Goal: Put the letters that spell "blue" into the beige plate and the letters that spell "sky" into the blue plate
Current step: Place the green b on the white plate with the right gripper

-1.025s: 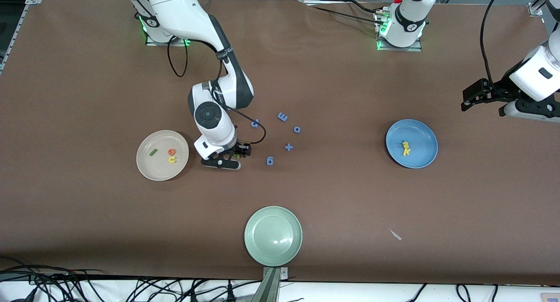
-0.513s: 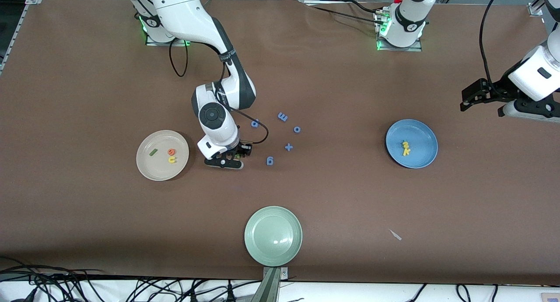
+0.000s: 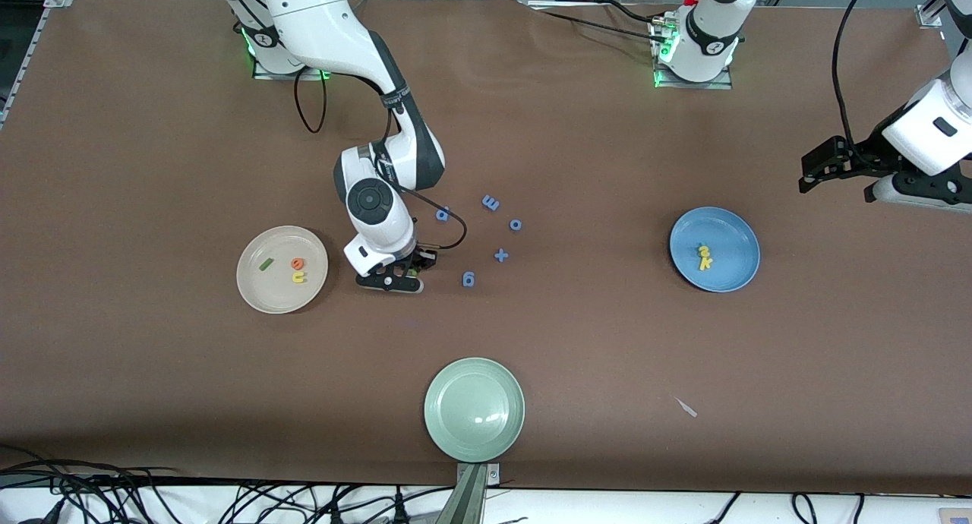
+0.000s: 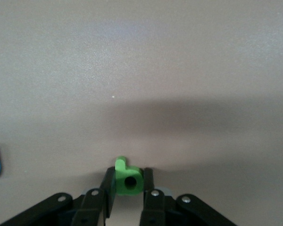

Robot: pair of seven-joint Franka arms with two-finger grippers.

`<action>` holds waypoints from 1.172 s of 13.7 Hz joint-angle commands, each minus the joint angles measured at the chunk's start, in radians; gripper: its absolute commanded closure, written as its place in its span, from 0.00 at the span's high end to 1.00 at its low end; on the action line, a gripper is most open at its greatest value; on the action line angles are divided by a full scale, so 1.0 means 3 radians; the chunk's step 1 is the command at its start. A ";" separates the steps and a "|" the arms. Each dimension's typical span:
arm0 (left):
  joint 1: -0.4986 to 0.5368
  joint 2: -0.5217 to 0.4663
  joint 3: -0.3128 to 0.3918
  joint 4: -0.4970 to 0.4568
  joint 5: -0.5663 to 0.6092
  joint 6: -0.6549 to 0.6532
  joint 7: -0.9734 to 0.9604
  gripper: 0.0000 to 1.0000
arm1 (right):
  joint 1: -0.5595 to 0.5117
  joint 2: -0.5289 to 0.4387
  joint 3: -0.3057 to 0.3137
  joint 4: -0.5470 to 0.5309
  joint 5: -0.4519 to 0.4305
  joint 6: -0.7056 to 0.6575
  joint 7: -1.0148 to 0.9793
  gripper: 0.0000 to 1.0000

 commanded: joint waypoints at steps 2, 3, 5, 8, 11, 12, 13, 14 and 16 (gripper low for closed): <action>0.0047 -0.0015 -0.0020 0.0009 0.0017 -0.0040 0.0018 1.00 | 0.0004 -0.0234 -0.0314 0.0079 0.0001 -0.0652 -0.0490 0.10; 0.0047 -0.0015 -0.0026 0.0009 0.0017 -0.0040 0.0013 1.00 | 0.0014 -0.0290 -0.0437 0.0049 -0.0029 -0.0852 -0.0735 0.10; 0.0052 -0.0015 -0.0021 0.0009 0.0017 -0.0040 0.0018 1.00 | 0.0024 -0.0367 -0.0688 -0.0119 -0.0081 -0.0905 -0.1191 0.10; 0.0052 -0.0015 -0.0020 0.0009 0.0022 -0.0040 0.0018 1.00 | 0.0024 -0.0520 -0.0882 -0.0517 -0.0091 -0.0676 -0.1707 0.11; 0.0042 -0.0015 -0.0056 0.0009 0.0022 -0.0040 0.0013 1.00 | 0.0019 -0.0638 -0.0975 -0.1044 -0.0070 -0.0089 -0.2108 0.11; 0.0022 -0.0015 -0.0056 0.0014 0.0022 -0.0040 -0.0007 1.00 | 0.0024 -0.0654 -0.0975 -0.1096 -0.0060 -0.0011 -0.2108 0.12; -0.0004 -0.0005 -0.0061 0.0059 0.0022 -0.0040 -0.0063 1.00 | 0.0019 -0.0654 -0.0975 -0.1087 -0.0045 -0.0031 -0.2103 0.22; -0.0004 0.0011 -0.0066 0.0065 0.0022 -0.0040 -0.0094 1.00 | 0.0019 -0.0659 -0.0980 -0.1071 -0.0040 -0.0041 -0.2083 0.49; -0.0009 0.0011 -0.0066 0.0065 0.0022 -0.0040 -0.0094 1.00 | 0.0019 -0.0700 -0.0990 -0.1020 -0.0029 -0.0097 -0.2077 0.76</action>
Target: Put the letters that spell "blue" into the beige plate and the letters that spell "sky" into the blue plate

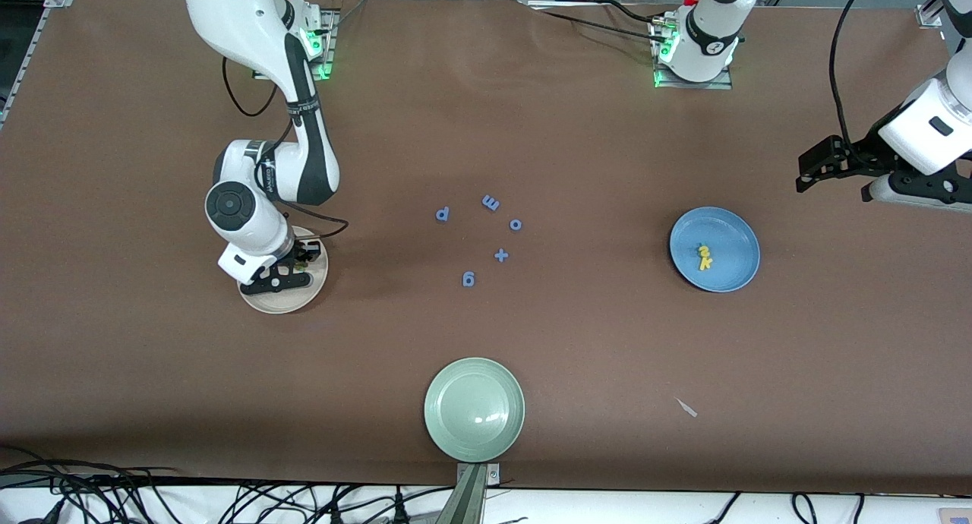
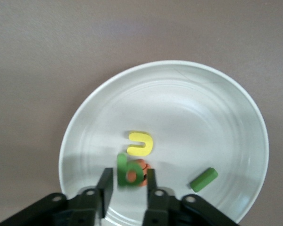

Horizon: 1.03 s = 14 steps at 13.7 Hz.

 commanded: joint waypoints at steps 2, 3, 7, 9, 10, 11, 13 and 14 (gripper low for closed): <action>-0.0010 0.0010 -0.0016 0.0062 0.0027 -0.0036 -0.0047 1.00 | 0.0031 -0.0172 -0.0079 0.0109 0.0003 -0.0301 -0.0024 0.78; -0.0015 0.0010 -0.0016 0.0062 0.0027 -0.0036 -0.0047 1.00 | 0.0031 -0.0172 -0.0131 0.0247 0.0003 -0.0526 -0.0019 0.78; -0.0016 0.0010 -0.0021 0.0062 0.0027 -0.0042 -0.0047 1.00 | 0.0031 -0.0172 -0.0335 0.0967 -0.0002 -0.1452 0.0190 0.79; -0.0016 0.0010 -0.0062 0.0062 0.0027 -0.0042 -0.0047 1.00 | 0.0031 -0.0172 -0.0381 0.1310 -0.0023 -0.1749 0.0313 0.79; -0.0016 0.0010 -0.0062 0.0062 0.0027 -0.0042 -0.0047 1.00 | 0.0010 -0.0167 -0.0392 0.1479 -0.0033 -0.1907 0.0319 0.80; -0.0016 0.0010 -0.0082 0.0062 0.0063 -0.0042 -0.0047 1.00 | 0.0000 -0.0166 -0.0463 0.1602 -0.0033 -0.2050 0.0319 0.81; -0.0016 0.0010 -0.0133 0.0062 0.0073 -0.0042 -0.0057 1.00 | 0.0000 -0.0166 -0.0535 0.1807 -0.0033 -0.2235 0.0314 0.86; -0.0016 0.0010 -0.0144 0.0062 0.0109 -0.0037 -0.0097 1.00 | 0.0000 -0.0166 -0.0555 0.1909 -0.0033 -0.2307 0.0314 1.00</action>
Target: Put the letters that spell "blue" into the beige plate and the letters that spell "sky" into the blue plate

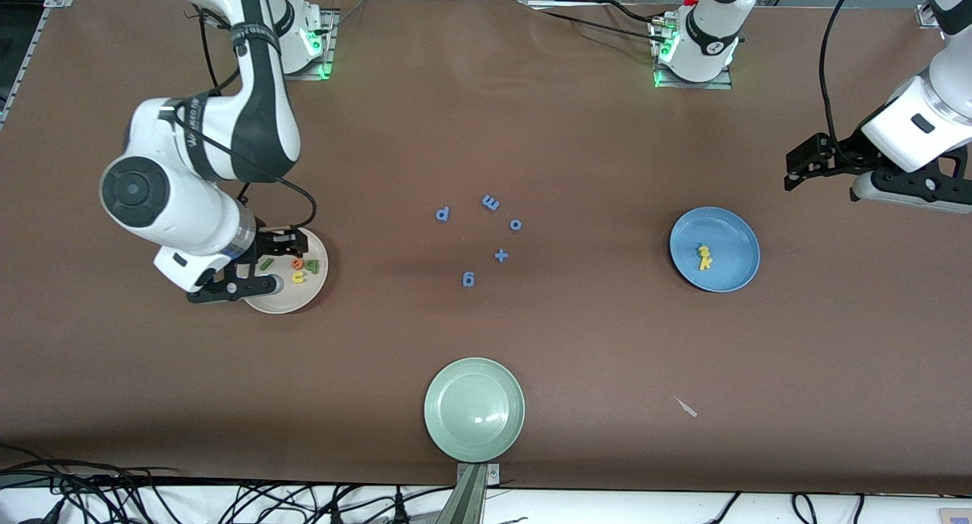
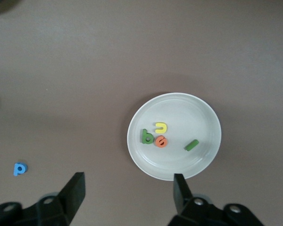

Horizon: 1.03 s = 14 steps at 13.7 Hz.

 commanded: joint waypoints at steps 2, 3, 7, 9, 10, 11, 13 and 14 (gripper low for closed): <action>-0.0008 0.0010 -0.0086 0.0061 0.0150 -0.0036 -0.0156 1.00 | -0.0036 0.0004 -0.0016 0.0298 -0.0036 -0.0215 0.0053 1.00; -0.0008 0.0010 -0.0101 0.0066 0.0186 -0.0036 -0.0161 1.00 | -0.0249 -0.0082 0.0111 0.0314 -0.0052 -0.0251 0.0093 1.00; -0.0008 0.0010 -0.0158 0.0066 0.0197 -0.0042 -0.0228 1.00 | -0.1465 -0.0767 0.1689 0.0340 -0.1002 -0.0394 0.0298 1.00; -0.0008 0.0010 -0.0168 0.0066 0.0197 -0.0042 -0.0233 1.00 | -0.2028 -0.0967 0.2201 0.0269 -0.1038 -0.0522 0.0293 1.00; -0.0008 0.0010 -0.0168 0.0066 0.0197 -0.0042 -0.0233 1.00 | -0.2208 -0.1130 0.2386 0.0121 -0.1074 -0.0517 0.0288 1.00; -0.0008 0.0010 -0.0168 0.0066 0.0197 -0.0042 -0.0233 1.00 | -0.2346 -0.1294 0.2550 -0.0047 -0.1181 -0.0512 0.0298 1.00; -0.0003 0.0010 -0.0168 0.0066 0.0197 -0.0036 -0.0233 1.00 | -0.2516 -0.1580 0.2781 -0.0360 -0.1299 -0.0497 0.0324 1.00; -0.0003 0.0010 -0.0168 0.0066 0.0197 -0.0041 -0.0233 1.00 | -0.2522 -0.1622 0.2787 -0.0376 -0.1299 -0.0517 0.0319 1.00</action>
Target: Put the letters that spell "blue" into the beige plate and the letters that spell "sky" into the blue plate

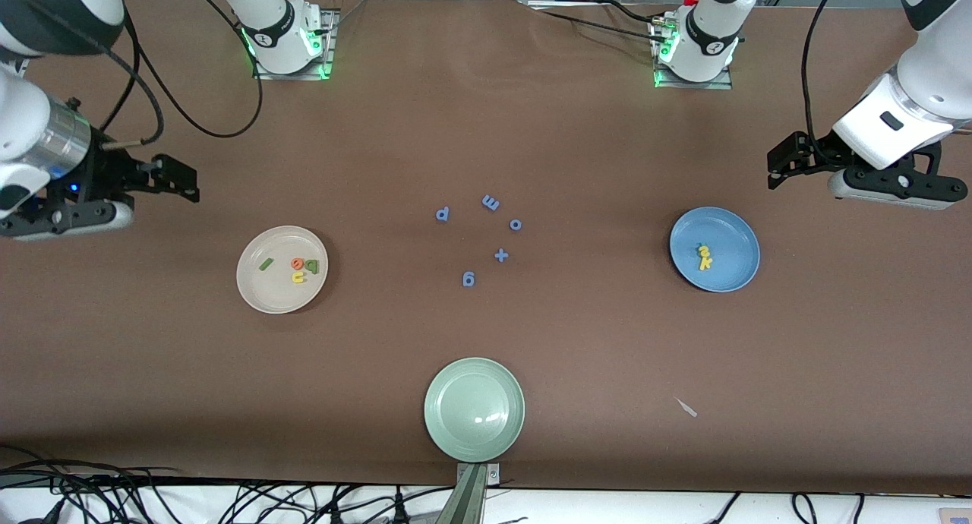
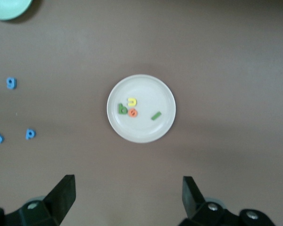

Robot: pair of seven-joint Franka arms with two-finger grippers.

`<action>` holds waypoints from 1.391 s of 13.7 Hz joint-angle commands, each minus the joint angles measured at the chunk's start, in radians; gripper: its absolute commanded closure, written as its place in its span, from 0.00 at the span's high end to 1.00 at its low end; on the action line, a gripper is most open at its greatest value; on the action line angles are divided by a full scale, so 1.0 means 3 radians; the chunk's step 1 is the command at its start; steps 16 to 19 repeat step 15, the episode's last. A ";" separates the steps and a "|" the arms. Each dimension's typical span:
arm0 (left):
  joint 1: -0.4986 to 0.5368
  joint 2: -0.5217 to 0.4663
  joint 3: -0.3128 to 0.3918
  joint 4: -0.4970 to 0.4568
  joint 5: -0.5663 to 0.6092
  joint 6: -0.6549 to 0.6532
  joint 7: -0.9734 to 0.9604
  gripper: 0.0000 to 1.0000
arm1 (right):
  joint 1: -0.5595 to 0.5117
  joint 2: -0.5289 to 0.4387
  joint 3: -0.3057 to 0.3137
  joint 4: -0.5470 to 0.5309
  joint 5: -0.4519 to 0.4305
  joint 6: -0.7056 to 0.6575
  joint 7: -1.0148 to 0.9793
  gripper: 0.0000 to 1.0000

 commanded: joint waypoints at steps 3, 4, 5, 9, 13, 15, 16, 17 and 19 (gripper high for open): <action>-0.0002 0.0010 -0.0016 0.0061 0.0094 -0.0042 -0.0047 1.00 | -0.0084 -0.0304 0.0125 -0.0308 -0.0063 0.0034 0.0023 1.00; 0.0003 0.0010 -0.0015 0.0061 0.0088 -0.0042 -0.0042 1.00 | -0.0084 -0.0299 0.0125 -0.0303 -0.0073 0.0039 0.0023 1.00; -0.0002 0.0010 -0.0015 0.0061 0.0093 -0.0042 -0.0047 1.00 | -0.0084 -0.0299 0.0130 -0.0288 -0.0078 0.0023 0.0038 1.00; -0.0002 0.0010 -0.0015 0.0061 0.0094 -0.0042 -0.0047 1.00 | -0.0104 -0.0232 0.0100 -0.0155 -0.0052 -0.0079 0.0008 1.00; -0.0002 0.0010 -0.0015 0.0061 0.0094 -0.0042 -0.0047 1.00 | -0.0094 -0.0258 0.0084 -0.0155 -0.0088 -0.0089 0.0018 1.00; -0.0002 0.0010 -0.0015 0.0061 0.0094 -0.0042 -0.0047 1.00 | -0.0094 -0.0263 0.0048 -0.0155 -0.0088 -0.0094 0.0003 1.00; -0.0002 0.0010 -0.0015 0.0061 0.0094 -0.0042 -0.0047 1.00 | -0.0094 -0.0263 0.0048 -0.0155 -0.0088 -0.0094 0.0003 1.00; -0.0002 0.0010 -0.0015 0.0061 0.0094 -0.0042 -0.0047 1.00 | -0.0094 -0.0263 0.0048 -0.0155 -0.0088 -0.0094 0.0003 1.00; -0.0002 0.0010 -0.0015 0.0061 0.0094 -0.0042 -0.0047 1.00 | -0.0094 -0.0263 0.0048 -0.0155 -0.0088 -0.0094 0.0003 1.00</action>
